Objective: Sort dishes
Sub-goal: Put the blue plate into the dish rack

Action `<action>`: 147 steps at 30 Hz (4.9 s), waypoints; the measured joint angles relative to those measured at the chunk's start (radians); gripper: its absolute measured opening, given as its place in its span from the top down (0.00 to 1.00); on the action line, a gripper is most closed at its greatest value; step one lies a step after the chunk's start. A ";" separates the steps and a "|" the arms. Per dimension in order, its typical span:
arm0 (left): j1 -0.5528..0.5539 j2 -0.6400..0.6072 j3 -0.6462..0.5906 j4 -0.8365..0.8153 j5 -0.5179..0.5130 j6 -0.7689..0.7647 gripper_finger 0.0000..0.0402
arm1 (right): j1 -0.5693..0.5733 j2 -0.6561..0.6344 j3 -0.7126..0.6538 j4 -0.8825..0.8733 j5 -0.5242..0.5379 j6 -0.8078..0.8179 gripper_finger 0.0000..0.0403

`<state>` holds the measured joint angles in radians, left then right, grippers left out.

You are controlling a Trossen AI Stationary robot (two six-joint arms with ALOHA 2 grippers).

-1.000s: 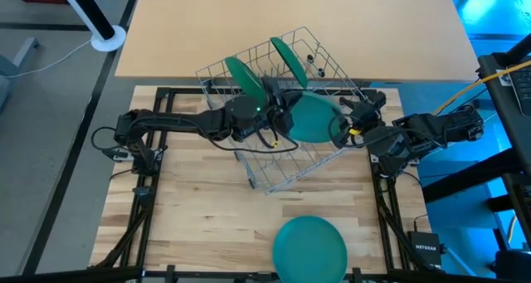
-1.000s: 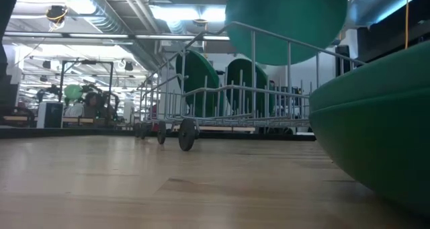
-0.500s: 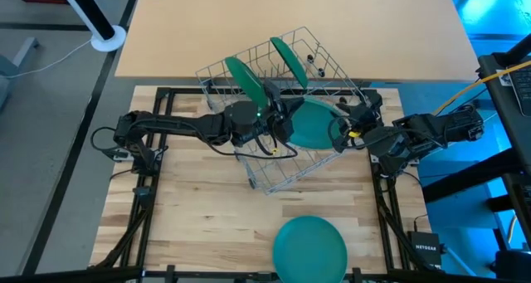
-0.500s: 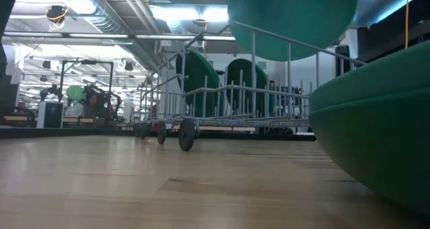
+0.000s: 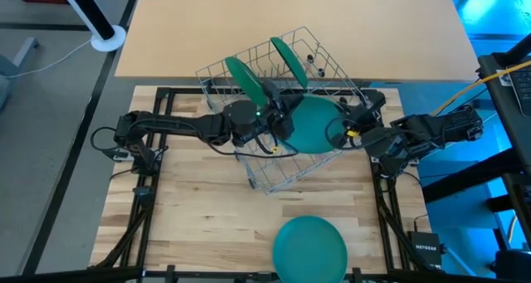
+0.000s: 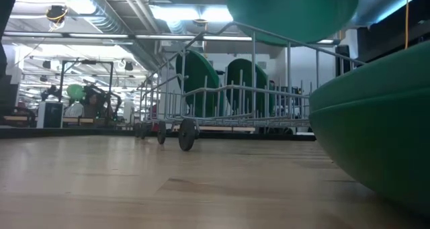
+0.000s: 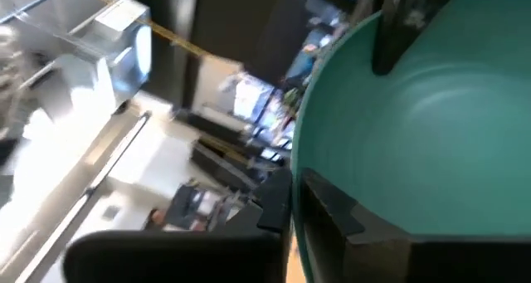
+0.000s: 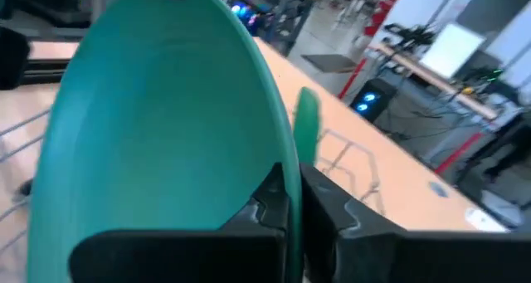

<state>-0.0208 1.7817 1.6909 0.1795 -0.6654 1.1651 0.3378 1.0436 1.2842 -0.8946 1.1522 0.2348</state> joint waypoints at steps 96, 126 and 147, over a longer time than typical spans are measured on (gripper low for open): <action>0.183 -0.091 0.000 -1.066 -0.654 -1.196 0.73 | -0.326 0.109 -0.068 -0.675 0.167 0.526 0.97; 0.187 -0.090 0.000 -1.083 -0.654 -1.210 0.73 | -0.259 0.302 -0.069 -0.686 -0.028 0.731 0.94; 0.187 -0.090 0.000 -1.086 -0.654 -1.210 0.73 | -0.259 0.304 -0.072 -0.671 -0.422 0.707 0.59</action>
<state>0.1665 1.6913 1.6905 -0.9062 -1.3193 -0.0452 0.0784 1.3476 1.2121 -1.5661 0.7305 0.9421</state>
